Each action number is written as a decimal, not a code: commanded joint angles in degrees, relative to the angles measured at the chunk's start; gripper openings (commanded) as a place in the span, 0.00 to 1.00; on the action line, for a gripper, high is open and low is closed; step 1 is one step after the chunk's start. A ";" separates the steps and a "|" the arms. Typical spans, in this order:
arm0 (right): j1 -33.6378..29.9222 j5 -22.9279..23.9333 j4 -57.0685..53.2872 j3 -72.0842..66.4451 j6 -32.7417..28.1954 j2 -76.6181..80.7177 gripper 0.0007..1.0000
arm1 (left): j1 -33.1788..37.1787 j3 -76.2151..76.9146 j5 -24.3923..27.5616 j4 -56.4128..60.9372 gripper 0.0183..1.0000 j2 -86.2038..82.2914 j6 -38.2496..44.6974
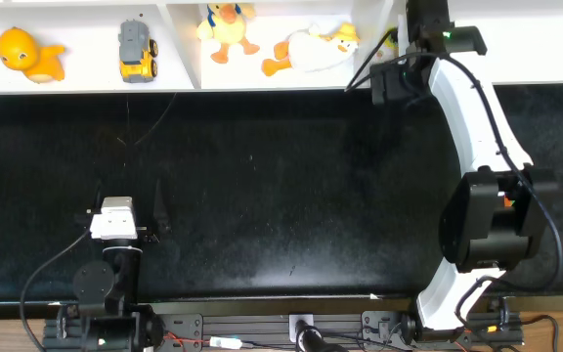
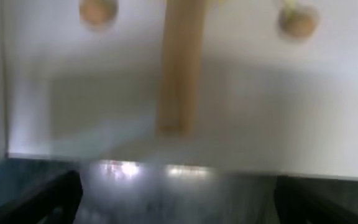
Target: Store Toys
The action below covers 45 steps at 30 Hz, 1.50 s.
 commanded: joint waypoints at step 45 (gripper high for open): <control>-7.43 1.11 21.29 -54.80 -15.04 -71.23 1.00 | -0.22 -0.02 0.55 -0.17 1.00 -0.59 -0.57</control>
